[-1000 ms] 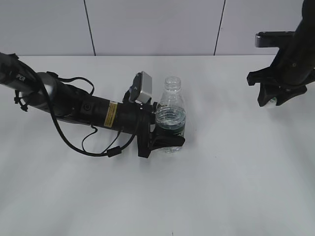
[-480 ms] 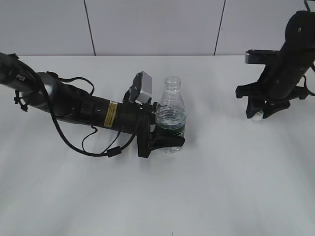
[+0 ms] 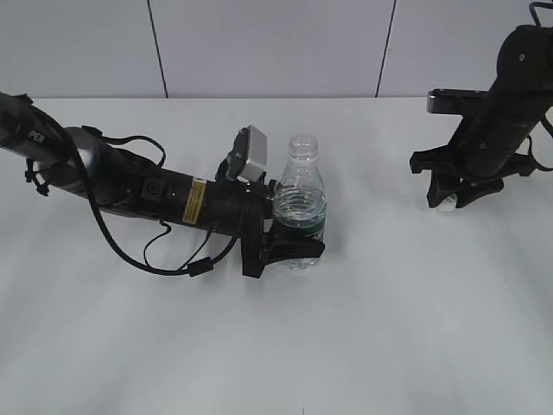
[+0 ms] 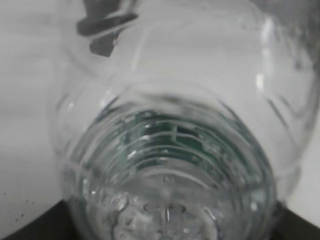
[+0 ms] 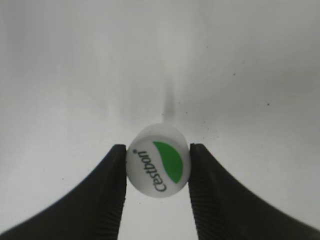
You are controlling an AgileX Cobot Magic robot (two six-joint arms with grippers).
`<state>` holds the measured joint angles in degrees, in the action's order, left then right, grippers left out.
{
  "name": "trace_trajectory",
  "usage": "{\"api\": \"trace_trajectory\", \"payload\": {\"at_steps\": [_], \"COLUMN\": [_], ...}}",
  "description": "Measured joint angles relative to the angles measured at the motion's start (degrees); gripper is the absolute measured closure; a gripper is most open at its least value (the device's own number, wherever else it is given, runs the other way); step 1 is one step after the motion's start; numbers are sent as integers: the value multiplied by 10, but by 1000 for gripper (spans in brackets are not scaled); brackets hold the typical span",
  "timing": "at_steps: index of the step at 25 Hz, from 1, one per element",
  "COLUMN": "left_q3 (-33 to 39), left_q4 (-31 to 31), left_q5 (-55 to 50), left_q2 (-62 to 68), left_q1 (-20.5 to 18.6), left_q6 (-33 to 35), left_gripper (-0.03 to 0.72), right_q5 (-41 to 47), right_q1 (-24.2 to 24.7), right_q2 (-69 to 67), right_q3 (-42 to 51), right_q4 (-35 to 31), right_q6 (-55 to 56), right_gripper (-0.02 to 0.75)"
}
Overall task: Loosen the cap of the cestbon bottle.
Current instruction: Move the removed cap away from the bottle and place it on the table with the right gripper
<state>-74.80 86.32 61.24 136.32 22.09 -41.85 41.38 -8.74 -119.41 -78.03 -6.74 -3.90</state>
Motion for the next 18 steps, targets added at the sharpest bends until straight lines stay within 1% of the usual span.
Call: {"api": "trace_trajectory", "payload": {"at_steps": [18], "left_q3": [0], "left_q4": [0], "left_q5": [0], "left_q2": [0], "left_q1": [0], "left_q6": [0], "left_gripper": [277], "right_q5": [-1], "right_q1": [0], "right_q2": [-29], "right_q3": [0], "right_q4": [0], "right_q6": [-1], "right_gripper": [445]}}
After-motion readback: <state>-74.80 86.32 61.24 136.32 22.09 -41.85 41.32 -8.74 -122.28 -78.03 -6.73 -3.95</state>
